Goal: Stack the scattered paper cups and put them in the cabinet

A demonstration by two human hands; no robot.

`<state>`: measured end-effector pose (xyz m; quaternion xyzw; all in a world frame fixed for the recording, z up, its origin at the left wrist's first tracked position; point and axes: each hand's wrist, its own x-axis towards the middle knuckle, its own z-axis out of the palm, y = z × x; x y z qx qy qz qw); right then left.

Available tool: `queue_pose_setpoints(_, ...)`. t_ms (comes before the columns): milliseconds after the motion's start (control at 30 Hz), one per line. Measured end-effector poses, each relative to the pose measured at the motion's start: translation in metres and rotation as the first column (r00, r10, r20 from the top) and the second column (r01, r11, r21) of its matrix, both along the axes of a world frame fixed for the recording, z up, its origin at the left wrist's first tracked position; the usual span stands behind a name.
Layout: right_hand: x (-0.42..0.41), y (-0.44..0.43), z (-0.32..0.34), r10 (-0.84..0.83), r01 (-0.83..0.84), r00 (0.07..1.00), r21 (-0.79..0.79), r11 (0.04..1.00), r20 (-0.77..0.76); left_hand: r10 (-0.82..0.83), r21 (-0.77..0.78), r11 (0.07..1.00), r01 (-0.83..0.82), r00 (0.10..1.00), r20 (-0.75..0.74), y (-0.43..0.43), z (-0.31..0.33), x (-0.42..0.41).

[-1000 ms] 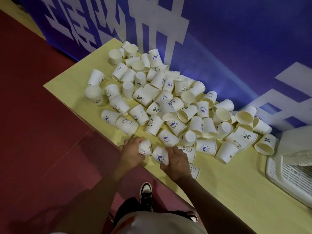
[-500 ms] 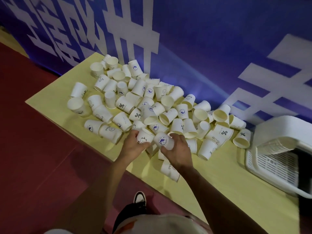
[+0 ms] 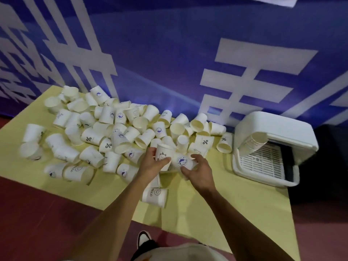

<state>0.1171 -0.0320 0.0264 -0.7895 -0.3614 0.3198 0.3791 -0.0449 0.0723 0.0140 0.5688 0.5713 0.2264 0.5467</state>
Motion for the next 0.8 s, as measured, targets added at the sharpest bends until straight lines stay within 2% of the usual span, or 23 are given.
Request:
queue_pose_setpoints(200, 0.057, -0.023, 0.005, -0.103, 0.103, 0.995, 0.077, 0.992, 0.004, -0.06, 0.003, 0.998, 0.06, 0.998, -0.032, -0.017, 0.007, 0.062)
queue_pose_setpoints(400, 0.108, -0.048, 0.005, -0.24, 0.255, 0.965, 0.178, 0.95, -0.101, -0.101, 0.022, 0.995, 0.102, 0.994, -0.052, -0.037, 0.012, 0.12)
queue_pose_setpoints(533, 0.144, -0.066, 0.01, -0.252, 0.274, 0.959, 0.206, 0.939, -0.129, -0.146, 0.015, 0.989, 0.147, 0.987, -0.063, -0.059, 0.012, 0.159)
queue_pose_setpoints(667, 0.18, -0.079, 0.005, -0.249, 0.25, 0.968, 0.196, 0.948, -0.034, -0.177, 0.008, 0.984, 0.178, 0.982, -0.072, -0.078, 0.012, 0.193)
queue_pose_setpoints(800, 0.217, -0.085, -0.003, -0.318, 0.306, 0.944, 0.126, 0.944, 0.086, -0.213, -0.021, 0.977, 0.212, 0.973, -0.083, -0.082, 0.006, 0.215)
